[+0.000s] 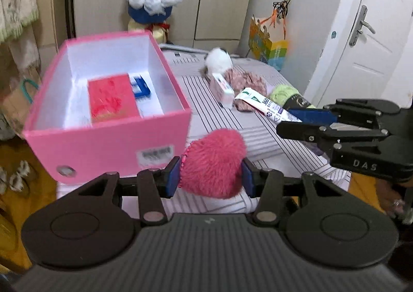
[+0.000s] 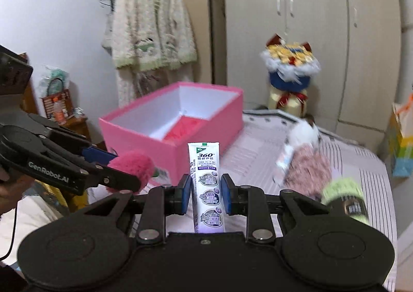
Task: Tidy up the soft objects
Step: 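Drop the pompom into the pink box with the left gripper while the right gripper carries the toothpaste over it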
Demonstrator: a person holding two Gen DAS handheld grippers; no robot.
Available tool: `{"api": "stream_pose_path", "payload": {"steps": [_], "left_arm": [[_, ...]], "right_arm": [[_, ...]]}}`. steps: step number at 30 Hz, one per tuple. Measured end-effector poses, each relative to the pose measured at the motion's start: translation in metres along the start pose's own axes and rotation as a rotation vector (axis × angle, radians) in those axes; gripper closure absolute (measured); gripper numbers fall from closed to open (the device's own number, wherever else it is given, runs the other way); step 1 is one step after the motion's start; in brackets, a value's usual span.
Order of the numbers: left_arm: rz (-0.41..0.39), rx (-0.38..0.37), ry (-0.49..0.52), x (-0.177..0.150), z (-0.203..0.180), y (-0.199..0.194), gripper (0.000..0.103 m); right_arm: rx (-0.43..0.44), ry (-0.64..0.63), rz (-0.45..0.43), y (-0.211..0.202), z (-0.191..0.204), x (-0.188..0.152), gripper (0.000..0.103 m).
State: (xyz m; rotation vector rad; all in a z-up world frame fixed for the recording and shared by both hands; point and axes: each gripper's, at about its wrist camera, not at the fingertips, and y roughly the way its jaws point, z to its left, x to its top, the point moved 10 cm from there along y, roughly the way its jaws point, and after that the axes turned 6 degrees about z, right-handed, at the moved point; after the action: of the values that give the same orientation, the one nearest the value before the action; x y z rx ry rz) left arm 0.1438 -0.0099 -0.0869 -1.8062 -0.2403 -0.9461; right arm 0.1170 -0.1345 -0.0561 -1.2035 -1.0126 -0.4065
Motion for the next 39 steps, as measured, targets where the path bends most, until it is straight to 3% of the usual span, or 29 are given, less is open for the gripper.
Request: {"api": "stream_pose_path", "payload": {"steps": [9, 16, 19, 25, 31, 39], "left_arm": [[-0.135, 0.106, 0.057, 0.048, 0.03, -0.044, 0.056], [-0.19, 0.167, 0.048, 0.085, 0.068, -0.037, 0.056], [-0.162, 0.173, -0.008, 0.101, 0.093, -0.008, 0.056], [-0.044, 0.183, -0.123, 0.123, 0.145, 0.051, 0.056], [0.069, 0.193, -0.209, 0.131, 0.18, 0.09, 0.056], [0.088, 0.231, -0.255, 0.128, 0.196, 0.11, 0.054]], "right_arm": [[0.077, -0.029, -0.027, 0.02, 0.034, 0.063, 0.074], [0.129, 0.1, -0.064, 0.074, 0.027, 0.111, 0.074], [0.131, 0.145, -0.045, 0.11, 0.017, 0.124, 0.074], [0.122, 0.214, 0.076, 0.179, -0.009, 0.136, 0.074], [0.071, 0.197, 0.166, 0.222, -0.018, 0.139, 0.074], [0.001, 0.153, 0.202, 0.247, -0.017, 0.134, 0.073]]}}
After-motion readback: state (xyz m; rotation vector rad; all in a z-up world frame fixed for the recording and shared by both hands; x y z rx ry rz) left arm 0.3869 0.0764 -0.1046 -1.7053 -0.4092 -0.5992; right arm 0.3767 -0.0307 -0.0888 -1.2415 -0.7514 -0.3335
